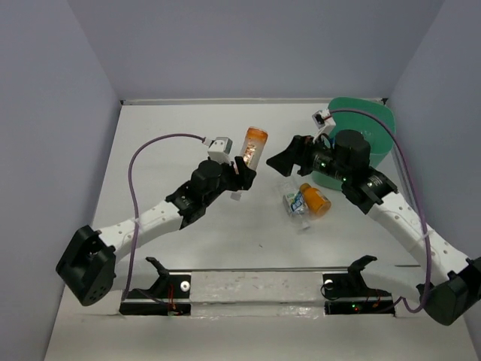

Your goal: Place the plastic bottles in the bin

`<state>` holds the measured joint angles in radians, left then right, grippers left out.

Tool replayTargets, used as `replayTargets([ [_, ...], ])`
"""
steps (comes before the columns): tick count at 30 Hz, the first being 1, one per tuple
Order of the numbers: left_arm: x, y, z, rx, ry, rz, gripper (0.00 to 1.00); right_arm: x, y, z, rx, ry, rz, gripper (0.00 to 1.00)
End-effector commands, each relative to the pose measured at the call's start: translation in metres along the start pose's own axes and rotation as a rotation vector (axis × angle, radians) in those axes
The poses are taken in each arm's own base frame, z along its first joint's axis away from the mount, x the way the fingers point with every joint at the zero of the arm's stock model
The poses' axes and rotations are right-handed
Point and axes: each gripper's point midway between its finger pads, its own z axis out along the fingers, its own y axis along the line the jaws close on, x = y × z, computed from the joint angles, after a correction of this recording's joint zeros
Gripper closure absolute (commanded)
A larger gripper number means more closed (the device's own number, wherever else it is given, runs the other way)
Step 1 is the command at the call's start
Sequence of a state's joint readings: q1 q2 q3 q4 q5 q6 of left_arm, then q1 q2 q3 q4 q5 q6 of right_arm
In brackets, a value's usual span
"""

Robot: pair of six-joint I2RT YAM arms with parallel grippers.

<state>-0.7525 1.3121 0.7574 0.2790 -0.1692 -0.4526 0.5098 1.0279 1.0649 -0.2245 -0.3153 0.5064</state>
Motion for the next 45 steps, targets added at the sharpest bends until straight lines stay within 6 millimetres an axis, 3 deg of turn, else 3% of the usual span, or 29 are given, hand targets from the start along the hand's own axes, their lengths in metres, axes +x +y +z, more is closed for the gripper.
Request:
replayTargets([
  [1, -0.026, -0.077, -0.045, 0.405, -0.098, -0.089, 0.45, -0.009, -0.002, 0.024, -0.01, -0.082, 0.034, 0.0],
  [8, -0.025, -0.121, -0.084, 0.624, -0.1, -0.099, 0.45, 0.022, -0.002, 0.048, -0.058, 0.028, 0.076, 0.0],
  [15, -0.026, -0.144, -0.098, 0.718, -0.094, -0.087, 0.43, 0.013, 0.0, 0.054, -0.074, -0.01, 0.074, 0.04],
  [16, -0.028, -0.145, -0.098, 0.719, -0.101, -0.094, 0.42, 0.011, -0.004, 0.054, -0.055, -0.023, 0.075, 0.08],
  [18, -0.028, -0.144, -0.098, 0.718, -0.099, -0.102, 0.34, 0.008, -0.005, 0.054, -0.043, -0.038, 0.07, 0.27],
  [19, -0.027, -0.143, -0.096, 0.707, -0.096, -0.11, 0.27, 0.003, -0.006, 0.051, -0.028, -0.06, 0.068, 0.36],
  [20, -0.026, -0.142, -0.094, 0.698, -0.092, -0.114, 0.07, 0.0, -0.007, 0.05, -0.02, -0.07, 0.066, 0.51],
  [21, -0.024, -0.139, -0.092, 0.682, -0.091, -0.126, 0.01, -0.005, -0.009, 0.047, 0.005, -0.086, 0.058, 0.57],
  [22, -0.022, -0.137, -0.09, 0.672, -0.086, -0.133, 0.01, -0.01, -0.01, 0.046, 0.023, -0.1, 0.053, 0.65],
  [24, -0.019, -0.132, -0.087, 0.649, -0.08, -0.146, 0.01, -0.022, -0.016, 0.041, 0.074, -0.143, 0.039, 0.67],
  [28, -0.013, -0.126, -0.082, 0.611, -0.065, -0.156, 0.01, -0.059, -0.025, 0.017, 0.217, -0.243, -0.042, 0.71],
  [29, -0.01, -0.123, -0.081, 0.596, -0.057, -0.155, 0.01, -0.085, -0.031, 0.001, 0.275, -0.308, -0.051, 0.72],
  [31, -0.005, -0.118, -0.079, 0.572, -0.044, -0.153, 0.01, -0.114, -0.035, -0.021, 0.333, -0.376, -0.093, 0.74],
  [32, 0.001, -0.111, -0.077, 0.544, -0.031, -0.143, 0.01, -0.141, -0.04, -0.043, 0.377, -0.44, -0.103, 0.74],
  [35, 0.003, -0.103, -0.084, 0.514, -0.021, -0.137, 0.01, -0.175, -0.056, -0.083, 0.5, -0.525, -0.142, 0.75],
  [36, 0.002, -0.101, -0.087, 0.509, -0.022, -0.135, 0.01, -0.197, -0.066, -0.11, 0.603, -0.602, -0.166, 0.75],
  [37, 0.0, -0.101, -0.091, 0.506, -0.018, -0.132, 0.01, -0.202, -0.067, -0.117, 0.617, -0.615, -0.166, 0.75],
  [38, 0.004, -0.096, -0.094, 0.481, 0.006, -0.126, 0.01, -0.209, -0.079, -0.133, 0.714, -0.649, -0.188, 0.75],
  [40, -0.008, -0.094, -0.109, 0.473, -0.006, -0.103, 0.01, -0.219, -0.1, -0.155, 0.872, -0.689, -0.214, 0.75],
  [41, -0.025, -0.097, -0.123, 0.49, -0.046, -0.1, 0.01, -0.221, -0.107, -0.159, 0.913, -0.689, -0.221, 0.75],
  [45, -0.047, -0.085, -0.148, 0.434, -0.079, -0.033, 0.01, -0.22, -0.159, -0.153, 1.073, -0.629, -0.232, 0.75],
])
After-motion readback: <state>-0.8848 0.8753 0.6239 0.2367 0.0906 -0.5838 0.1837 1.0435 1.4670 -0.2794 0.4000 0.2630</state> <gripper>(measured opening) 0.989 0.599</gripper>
